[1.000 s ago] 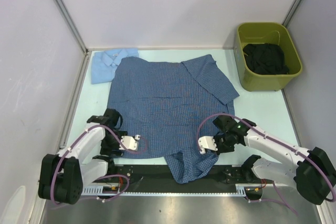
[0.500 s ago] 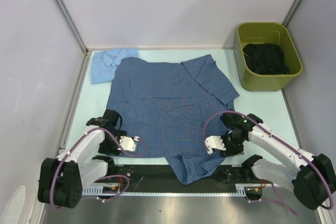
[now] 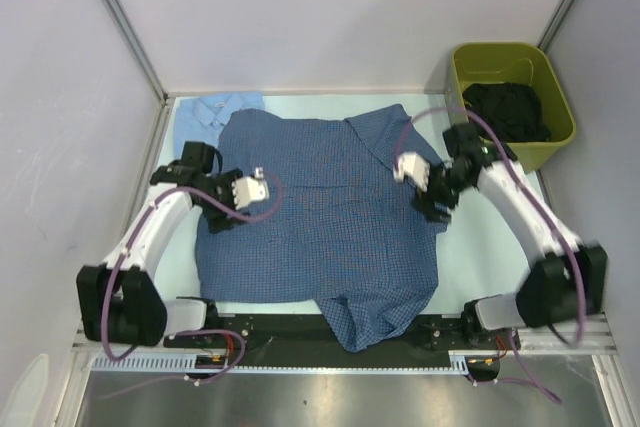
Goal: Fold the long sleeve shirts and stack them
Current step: Fold the shirt
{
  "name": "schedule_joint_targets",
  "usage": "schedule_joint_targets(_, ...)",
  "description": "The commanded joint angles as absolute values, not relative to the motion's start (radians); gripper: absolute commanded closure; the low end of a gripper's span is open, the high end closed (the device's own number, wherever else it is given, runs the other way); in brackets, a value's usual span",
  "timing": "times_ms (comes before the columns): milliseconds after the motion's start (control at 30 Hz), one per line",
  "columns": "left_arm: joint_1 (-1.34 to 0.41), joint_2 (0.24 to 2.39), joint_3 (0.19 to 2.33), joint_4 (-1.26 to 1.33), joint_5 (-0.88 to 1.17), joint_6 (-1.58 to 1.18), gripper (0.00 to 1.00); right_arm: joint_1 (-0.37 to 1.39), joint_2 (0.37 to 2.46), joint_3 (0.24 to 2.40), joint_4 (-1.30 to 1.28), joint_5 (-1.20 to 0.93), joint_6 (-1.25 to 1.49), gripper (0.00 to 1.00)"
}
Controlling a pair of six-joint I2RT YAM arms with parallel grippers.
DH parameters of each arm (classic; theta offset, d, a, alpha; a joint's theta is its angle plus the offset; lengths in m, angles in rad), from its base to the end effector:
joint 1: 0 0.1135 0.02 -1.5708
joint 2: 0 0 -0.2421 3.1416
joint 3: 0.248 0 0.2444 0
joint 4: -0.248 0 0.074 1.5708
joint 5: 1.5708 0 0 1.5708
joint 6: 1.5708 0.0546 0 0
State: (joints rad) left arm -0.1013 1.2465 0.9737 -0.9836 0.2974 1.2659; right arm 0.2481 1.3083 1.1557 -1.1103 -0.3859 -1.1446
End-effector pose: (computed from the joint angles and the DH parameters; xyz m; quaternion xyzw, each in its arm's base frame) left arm 0.2234 -0.0388 0.2169 0.6349 0.7426 -0.0371 0.2098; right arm 0.2259 0.0784 0.2519 -0.6446 0.7252 0.1055 0.2178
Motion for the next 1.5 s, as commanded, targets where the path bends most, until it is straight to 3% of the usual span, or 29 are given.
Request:
schedule_joint_targets(0,-0.029,1.345,1.074,-0.761,0.478,1.005,0.17,0.178,1.532,1.296,-0.85,-0.359,-0.98,0.24)
schedule_joint_targets(267,0.041,1.598,1.242,-0.483,0.433,0.732,0.16,0.184,1.879,1.454,-0.747,-0.226,-0.931,0.22)
schedule_joint_targets(500,0.069,1.79,1.434,-0.433,0.437,0.634,0.15,0.186,1.996,1.482,-0.716,-0.129,-0.913,0.21)
schedule_joint_targets(700,0.069,1.851,1.514,-0.396,0.407,0.626,0.15,0.189,1.993,1.488,-0.741,-0.127,-0.89,0.39)
schedule_joint_targets(733,0.069,1.87,1.523,-0.388,0.396,0.636,0.15,0.19,1.985,1.494,-0.744,-0.132,-0.887,0.48)
schedule_joint_targets(900,0.074,1.983,1.672,-0.385,0.354,0.676,0.18,0.201,1.963,1.595,-0.793,-0.15,-0.856,0.75)
schedule_joint_targets(933,0.074,2.026,1.695,-0.385,0.357,0.686,0.18,0.201,1.97,1.612,-0.801,-0.152,-0.851,0.85)
schedule_joint_targets(1033,0.072,2.094,1.802,-0.38,0.38,0.718,0.23,0.199,1.982,1.693,-0.834,-0.172,-0.821,1.0)
schedule_joint_targets(1267,0.072,2.31,2.072,-0.411,0.537,0.817,0.31,0.196,1.994,1.893,-0.848,-0.23,-0.69,1.0)
schedule_joint_targets(1467,0.072,2.404,2.233,-0.515,0.721,0.998,0.25,0.199,2.022,2.023,-0.896,-0.273,-0.626,1.0)
